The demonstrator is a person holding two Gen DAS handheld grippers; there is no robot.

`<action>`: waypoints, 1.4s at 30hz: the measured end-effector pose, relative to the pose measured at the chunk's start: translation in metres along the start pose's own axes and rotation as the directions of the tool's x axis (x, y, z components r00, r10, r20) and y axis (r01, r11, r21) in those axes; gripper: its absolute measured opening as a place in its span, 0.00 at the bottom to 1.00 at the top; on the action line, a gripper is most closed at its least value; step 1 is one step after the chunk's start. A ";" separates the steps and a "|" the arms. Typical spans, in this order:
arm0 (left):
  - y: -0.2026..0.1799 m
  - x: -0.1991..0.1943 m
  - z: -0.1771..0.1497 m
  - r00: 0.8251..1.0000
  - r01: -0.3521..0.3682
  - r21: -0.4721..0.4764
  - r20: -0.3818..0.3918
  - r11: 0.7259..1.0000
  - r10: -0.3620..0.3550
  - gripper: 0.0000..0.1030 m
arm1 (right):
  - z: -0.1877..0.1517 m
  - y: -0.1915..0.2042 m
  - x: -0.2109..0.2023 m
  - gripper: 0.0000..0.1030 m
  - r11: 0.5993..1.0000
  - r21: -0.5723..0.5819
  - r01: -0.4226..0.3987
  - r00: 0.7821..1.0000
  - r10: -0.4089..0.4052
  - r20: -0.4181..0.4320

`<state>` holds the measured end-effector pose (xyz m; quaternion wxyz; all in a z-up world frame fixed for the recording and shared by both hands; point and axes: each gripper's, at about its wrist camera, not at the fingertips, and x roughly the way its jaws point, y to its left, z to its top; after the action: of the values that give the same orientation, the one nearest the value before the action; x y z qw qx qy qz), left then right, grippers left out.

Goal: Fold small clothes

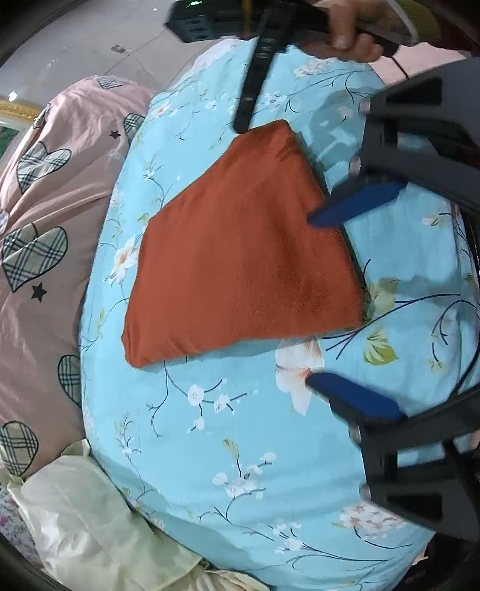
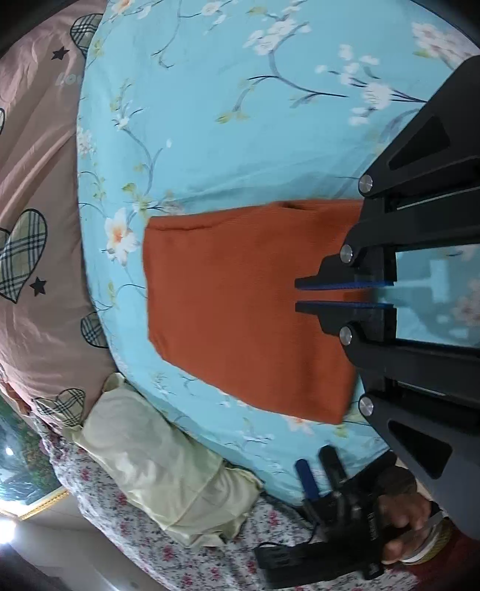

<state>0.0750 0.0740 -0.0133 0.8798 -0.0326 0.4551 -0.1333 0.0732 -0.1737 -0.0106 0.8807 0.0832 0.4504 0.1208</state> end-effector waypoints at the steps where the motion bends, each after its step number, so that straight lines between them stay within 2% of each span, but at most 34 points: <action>1: 0.000 -0.001 -0.001 1.000 0.005 0.000 -0.001 1.000 -0.005 0.80 | -0.005 0.000 -0.002 0.17 1.000 -0.001 0.010 1.000 -0.010 -0.007; 3: 0.000 -0.002 -0.005 1.000 -0.004 0.003 -0.015 1.000 0.004 0.81 | -0.014 -0.001 -0.009 0.52 0.999 -0.007 0.034 0.999 -0.034 -0.001; 5: 0.001 -0.004 -0.010 1.000 -0.020 0.006 -0.020 1.000 0.021 0.81 | -0.023 -0.002 -0.019 0.59 0.999 -0.012 0.052 0.998 -0.052 0.027; 8: 0.003 -0.006 -0.018 0.999 -0.049 0.006 -0.024 0.999 0.049 0.82 | -0.033 -0.005 -0.026 0.61 0.997 -0.012 0.078 0.997 -0.078 0.024; 14: 0.004 0.000 -0.032 0.991 -0.111 0.008 -0.070 0.994 0.111 0.82 | -0.051 -0.004 -0.028 0.76 0.995 -0.031 0.096 0.995 -0.096 0.001; 19: 0.000 -0.002 -0.038 0.989 -0.122 0.020 -0.078 0.992 0.123 0.82 | -0.058 0.005 -0.026 0.79 0.992 -0.079 0.099 0.995 -0.101 -0.019; 22: -0.006 -0.006 -0.039 0.984 -0.159 0.055 -0.073 0.986 0.162 0.83 | -0.059 0.012 -0.030 0.82 0.990 -0.101 0.103 0.994 -0.105 -0.009; 29: -0.015 -0.027 -0.036 0.977 -0.214 0.096 -0.001 0.972 0.215 0.84 | -0.056 0.024 -0.036 0.85 0.986 -0.135 0.093 0.996 -0.094 0.000; 35: -0.020 -0.047 -0.019 0.967 -0.251 0.102 0.070 0.963 0.245 0.85 | -0.041 0.039 -0.047 0.86 0.977 -0.195 0.085 0.996 -0.081 0.029; 37: -0.021 -0.056 -0.010 0.962 -0.264 0.099 0.097 0.959 0.255 0.86 | -0.033 0.046 -0.053 0.89 0.970 -0.224 0.093 0.995 -0.083 0.053; 39: -0.021 -0.062 -0.002 0.958 -0.275 0.095 0.115 0.957 0.263 0.87 | -0.027 0.052 -0.057 0.97 0.965 -0.242 0.099 0.994 -0.083 0.076; 42: -0.022 -0.064 0.005 0.951 -0.291 0.094 0.134 0.952 0.277 0.90 | -0.021 0.055 -0.056 0.99 0.961 -0.255 0.105 0.992 -0.084 0.093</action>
<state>0.0394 0.0695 0.0442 0.9159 0.0751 0.3933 -0.0285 0.0165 -0.1364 0.0343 0.9063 -0.0493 0.3982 0.1330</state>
